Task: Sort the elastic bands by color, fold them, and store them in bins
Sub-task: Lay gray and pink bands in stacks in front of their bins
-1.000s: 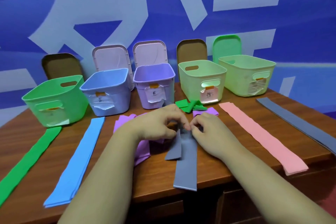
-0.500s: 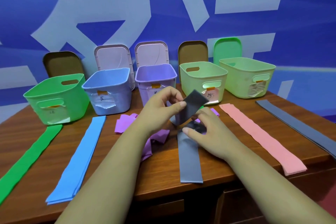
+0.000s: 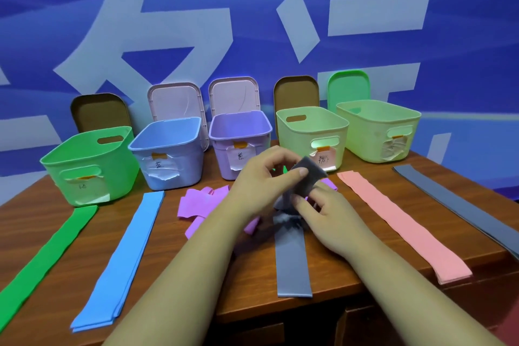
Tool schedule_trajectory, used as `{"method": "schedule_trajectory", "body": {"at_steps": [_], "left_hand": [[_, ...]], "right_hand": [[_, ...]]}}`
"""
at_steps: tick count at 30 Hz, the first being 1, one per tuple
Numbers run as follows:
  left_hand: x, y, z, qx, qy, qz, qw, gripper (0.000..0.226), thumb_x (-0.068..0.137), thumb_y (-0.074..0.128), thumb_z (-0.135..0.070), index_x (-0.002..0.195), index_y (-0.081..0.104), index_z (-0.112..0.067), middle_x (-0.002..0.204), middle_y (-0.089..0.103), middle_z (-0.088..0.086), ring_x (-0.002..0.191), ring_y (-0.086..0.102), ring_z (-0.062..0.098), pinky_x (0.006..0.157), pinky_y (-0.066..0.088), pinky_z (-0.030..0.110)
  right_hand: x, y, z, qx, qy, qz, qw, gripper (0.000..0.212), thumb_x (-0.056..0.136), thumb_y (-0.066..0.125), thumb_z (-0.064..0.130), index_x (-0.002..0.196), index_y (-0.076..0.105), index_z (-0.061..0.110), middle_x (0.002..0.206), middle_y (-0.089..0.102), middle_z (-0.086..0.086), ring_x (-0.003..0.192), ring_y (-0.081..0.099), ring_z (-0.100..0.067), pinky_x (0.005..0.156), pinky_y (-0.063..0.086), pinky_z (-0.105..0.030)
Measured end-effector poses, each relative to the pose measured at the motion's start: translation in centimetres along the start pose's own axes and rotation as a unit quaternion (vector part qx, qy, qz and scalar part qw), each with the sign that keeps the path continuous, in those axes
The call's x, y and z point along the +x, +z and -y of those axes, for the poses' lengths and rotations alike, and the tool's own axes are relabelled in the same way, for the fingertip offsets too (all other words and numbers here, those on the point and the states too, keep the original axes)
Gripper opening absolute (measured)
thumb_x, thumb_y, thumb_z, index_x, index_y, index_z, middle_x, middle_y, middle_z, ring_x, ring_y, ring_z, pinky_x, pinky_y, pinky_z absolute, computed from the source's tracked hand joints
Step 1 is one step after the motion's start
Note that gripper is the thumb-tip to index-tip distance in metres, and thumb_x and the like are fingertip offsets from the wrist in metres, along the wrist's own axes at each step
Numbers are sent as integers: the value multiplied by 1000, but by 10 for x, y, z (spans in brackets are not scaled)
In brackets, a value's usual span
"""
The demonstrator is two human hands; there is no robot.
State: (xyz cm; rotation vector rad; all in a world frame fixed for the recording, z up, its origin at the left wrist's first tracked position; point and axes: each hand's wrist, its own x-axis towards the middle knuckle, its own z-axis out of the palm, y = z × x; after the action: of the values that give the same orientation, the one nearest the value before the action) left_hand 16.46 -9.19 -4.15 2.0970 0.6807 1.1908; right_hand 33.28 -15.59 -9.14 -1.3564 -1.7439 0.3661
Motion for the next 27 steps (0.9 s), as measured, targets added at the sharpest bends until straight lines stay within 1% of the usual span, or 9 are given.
{"method": "schedule_trajectory", "body": {"at_steps": [4,7,8,12,14,17,20,25,27], "left_hand": [[18,-6,-23,-18,0,1,1000,9,93,78,-16,100,75,-19,98,74,4,87,65,23,78,56,46],[31,-10,-44,-32,-26,7,999,8,93,79,-15,101,76,-14,91,74,7,76,62,13,58,49,26],[36,-11,-51,-34,-36,3,999,8,94,78,-16,101,75,-14,91,73,10,73,61,13,56,48,26],[53,-17,-73,-68,-49,-16,996,10,96,76,-16,102,73,-8,86,67,13,65,60,17,56,47,35],[60,-20,-82,-74,-50,-31,996,11,97,74,-16,104,73,-7,85,70,10,68,62,18,54,50,33],[69,-24,-93,-85,-53,-51,994,15,99,71,-16,108,73,-5,95,75,17,71,64,18,55,55,30],[78,-26,-100,-90,-53,-63,993,17,101,70,-21,109,73,-6,89,75,10,70,63,14,57,57,28],[87,-26,-103,-103,-60,-84,989,19,101,70,-24,111,73,-8,90,77,3,71,67,11,61,57,26],[90,-25,-102,-92,-59,-91,990,18,101,70,-24,111,73,-9,93,77,2,72,69,8,64,57,27]], "right_hand": [[-2,-1,-3,22,3,3,1000,7,98,66,44,98,62,50,100,60,27,91,61,0,69,41,-14],[-2,-2,-2,30,21,13,999,13,93,71,49,105,68,45,102,64,24,94,62,3,73,43,-15],[-3,-3,-1,30,31,18,999,18,93,71,50,109,69,44,103,65,22,95,62,3,75,43,-16],[-3,-4,-2,40,33,18,999,18,93,73,45,111,72,43,106,69,24,103,63,4,83,48,-20],[-3,-6,-1,56,39,16,998,19,94,73,43,113,73,43,111,70,25,107,63,4,90,51,-24],[-4,-9,1,54,45,27,997,23,95,70,46,119,72,45,117,69,27,112,61,5,96,53,-28],[-4,-9,-2,57,55,27,996,23,95,69,48,117,71,46,116,67,30,112,60,7,100,53,-31],[-7,-13,2,148,58,49,986,18,102,64,41,115,73,32,112,74,13,109,68,-7,99,57,-40],[-9,-15,2,170,72,51,982,25,102,62,47,110,72,25,107,75,5,106,71,-15,98,58,-47]]}}
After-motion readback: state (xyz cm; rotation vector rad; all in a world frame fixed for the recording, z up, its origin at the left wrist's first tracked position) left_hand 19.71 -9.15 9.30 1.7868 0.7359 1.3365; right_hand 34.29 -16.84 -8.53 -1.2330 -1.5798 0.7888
